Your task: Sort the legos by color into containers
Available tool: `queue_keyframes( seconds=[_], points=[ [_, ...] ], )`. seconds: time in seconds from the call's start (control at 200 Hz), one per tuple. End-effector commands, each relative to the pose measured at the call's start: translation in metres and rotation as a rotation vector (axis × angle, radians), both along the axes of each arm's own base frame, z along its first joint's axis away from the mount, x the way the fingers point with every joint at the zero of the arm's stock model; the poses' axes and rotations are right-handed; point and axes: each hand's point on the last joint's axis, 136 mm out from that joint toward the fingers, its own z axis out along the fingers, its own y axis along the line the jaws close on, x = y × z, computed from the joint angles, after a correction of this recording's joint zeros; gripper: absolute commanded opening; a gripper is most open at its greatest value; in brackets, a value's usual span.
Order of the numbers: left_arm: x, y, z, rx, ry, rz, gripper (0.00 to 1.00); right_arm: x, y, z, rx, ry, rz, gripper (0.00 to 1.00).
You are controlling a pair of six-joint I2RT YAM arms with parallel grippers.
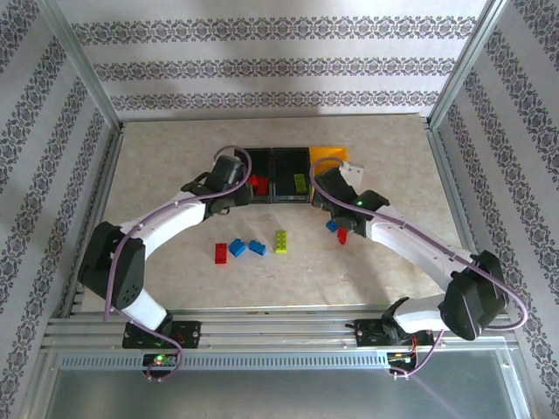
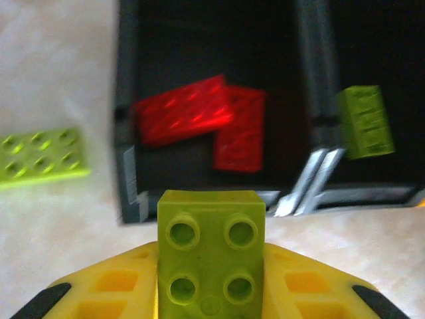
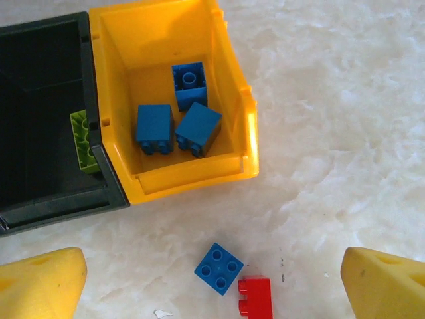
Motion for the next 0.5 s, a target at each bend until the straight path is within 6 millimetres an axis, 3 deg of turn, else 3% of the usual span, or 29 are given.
queue_keyframes(
  seconds=[0.0,0.205,0.495],
  points=[
    [0.014,-0.032,0.007,-0.004,-0.04,-0.084,0.32,-0.005,-0.015,0.004,-0.001,-0.036,-0.058,0.98],
    [0.039,-0.07,0.013,0.049,-0.075,-0.16,0.32,-0.013,-0.024,0.004,0.017,-0.052,-0.079,0.98],
    [0.064,-0.097,-0.001,0.143,-0.065,-0.205,0.32,-0.025,-0.037,-0.001,0.043,-0.062,-0.114,0.98]
  ],
)
